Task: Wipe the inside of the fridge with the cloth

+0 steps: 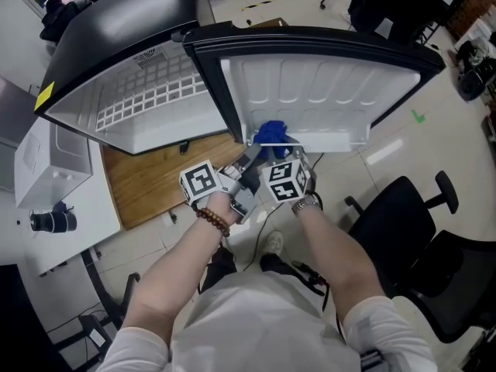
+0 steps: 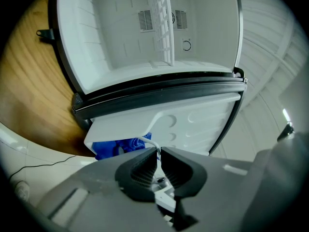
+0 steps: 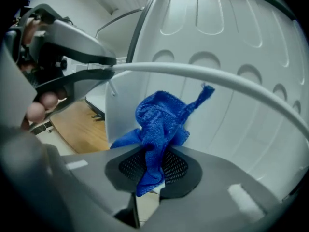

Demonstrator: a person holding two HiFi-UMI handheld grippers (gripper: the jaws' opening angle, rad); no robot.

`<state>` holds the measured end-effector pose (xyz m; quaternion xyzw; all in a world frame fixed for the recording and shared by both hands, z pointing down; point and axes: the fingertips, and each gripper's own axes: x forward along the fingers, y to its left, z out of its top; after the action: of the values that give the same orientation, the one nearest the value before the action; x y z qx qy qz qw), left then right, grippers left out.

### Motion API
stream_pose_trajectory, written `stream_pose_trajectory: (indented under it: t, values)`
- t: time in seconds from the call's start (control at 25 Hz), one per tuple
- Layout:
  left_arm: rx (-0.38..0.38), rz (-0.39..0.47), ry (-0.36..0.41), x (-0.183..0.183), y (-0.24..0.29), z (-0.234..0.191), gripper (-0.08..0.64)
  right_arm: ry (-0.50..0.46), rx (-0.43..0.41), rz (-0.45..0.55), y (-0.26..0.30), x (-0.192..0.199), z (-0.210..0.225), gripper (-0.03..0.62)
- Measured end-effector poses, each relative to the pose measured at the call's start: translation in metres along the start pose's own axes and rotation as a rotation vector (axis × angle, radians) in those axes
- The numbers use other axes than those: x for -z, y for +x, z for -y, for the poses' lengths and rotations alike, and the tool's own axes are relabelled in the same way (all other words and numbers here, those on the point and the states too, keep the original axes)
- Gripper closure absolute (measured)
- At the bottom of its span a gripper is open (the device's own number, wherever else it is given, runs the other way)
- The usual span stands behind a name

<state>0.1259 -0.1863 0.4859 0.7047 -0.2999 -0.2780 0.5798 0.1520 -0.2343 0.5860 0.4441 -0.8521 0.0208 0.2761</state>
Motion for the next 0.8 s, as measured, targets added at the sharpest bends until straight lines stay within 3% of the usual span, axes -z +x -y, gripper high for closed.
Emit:
stream_pose_trajectory:
  t: [0.8]
  values:
    - [-0.009, 0.032, 0.004, -0.001, 0.001, -0.002, 0.534, 0.160, 0.288, -0.125, -0.060, 0.075, 0.141, 0.528]
